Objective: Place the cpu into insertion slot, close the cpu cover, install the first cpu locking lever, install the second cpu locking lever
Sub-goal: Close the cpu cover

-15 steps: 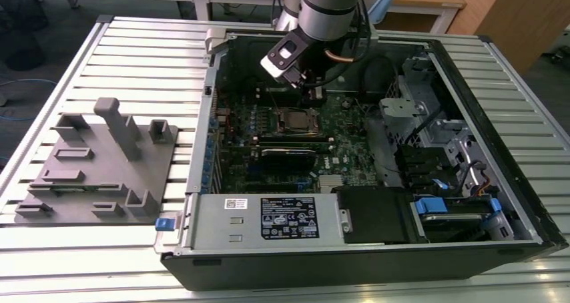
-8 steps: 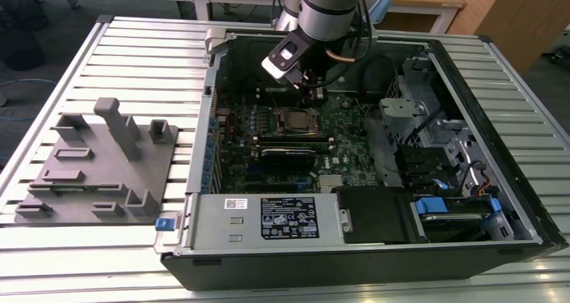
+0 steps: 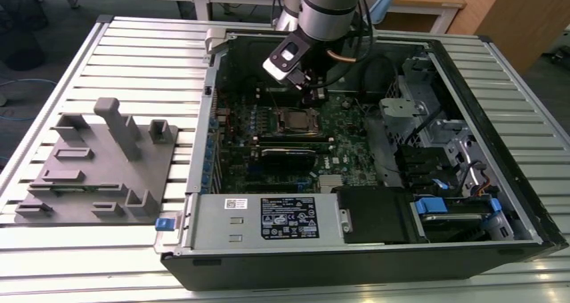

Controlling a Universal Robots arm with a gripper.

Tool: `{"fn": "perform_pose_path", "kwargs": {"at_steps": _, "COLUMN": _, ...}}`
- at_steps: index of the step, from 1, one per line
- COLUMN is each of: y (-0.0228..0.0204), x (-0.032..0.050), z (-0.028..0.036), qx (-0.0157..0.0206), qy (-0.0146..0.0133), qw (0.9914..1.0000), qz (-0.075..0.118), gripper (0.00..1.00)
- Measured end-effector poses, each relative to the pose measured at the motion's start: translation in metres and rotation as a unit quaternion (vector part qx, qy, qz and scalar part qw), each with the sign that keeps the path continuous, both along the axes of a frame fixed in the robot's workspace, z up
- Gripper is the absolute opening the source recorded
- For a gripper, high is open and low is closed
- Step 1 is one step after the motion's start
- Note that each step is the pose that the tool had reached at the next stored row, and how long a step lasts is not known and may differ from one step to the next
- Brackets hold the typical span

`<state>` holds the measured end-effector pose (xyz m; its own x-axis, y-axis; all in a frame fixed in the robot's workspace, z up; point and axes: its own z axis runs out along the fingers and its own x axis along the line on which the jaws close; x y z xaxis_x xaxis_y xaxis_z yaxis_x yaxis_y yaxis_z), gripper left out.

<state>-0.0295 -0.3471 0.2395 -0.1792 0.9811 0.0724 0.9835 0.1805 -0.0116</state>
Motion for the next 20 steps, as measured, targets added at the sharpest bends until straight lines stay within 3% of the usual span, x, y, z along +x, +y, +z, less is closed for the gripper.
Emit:
{"fn": "perform_pose_path", "kwargs": {"at_steps": 2, "y": 0.0000, "x": 0.0000, "z": 0.0000, "qx": 0.0000, "qy": 0.0000, "qw": 0.99987, "qz": 0.016, "gripper": 0.11}}
{"fn": "perform_pose_path", "kwargs": {"at_steps": 7, "y": 0.0000, "x": 0.0000, "z": 0.0000, "qx": 0.0000, "qy": 0.0000, "qw": 0.99979, "qz": 0.021, "gripper": 0.11}}
{"fn": "perform_pose_path", "kwargs": {"at_steps": 9, "y": 0.0000, "x": 0.0000, "z": -0.0001, "qx": 0.0001, "qy": -0.0001, "qw": 0.99946, "qz": 0.033, "gripper": 0.11}}
{"fn": "perform_pose_path", "kwargs": {"at_steps": 13, "y": 0.0000, "x": 0.0000, "z": -0.0002, "qx": 0.0000, "qy": 0.0000, "qw": 0.99767, "qz": 0.068, "gripper": 0.11}}
{"fn": "perform_pose_path", "kwargs": {"at_steps": 18, "y": 0.0000, "x": 0.0000, "z": -0.0003, "qx": 0.0001, "qy": -0.0001, "qw": 0.99440, "qz": 0.106, "gripper": 0.11}}
{"fn": "perform_pose_path", "kwargs": {"at_steps": 20, "y": 0.0000, "x": 0.0000, "z": -0.0002, "qx": 0.0001, "qy": 0.0000, "qw": 0.99411, "qz": 0.108, "gripper": 0.11}}
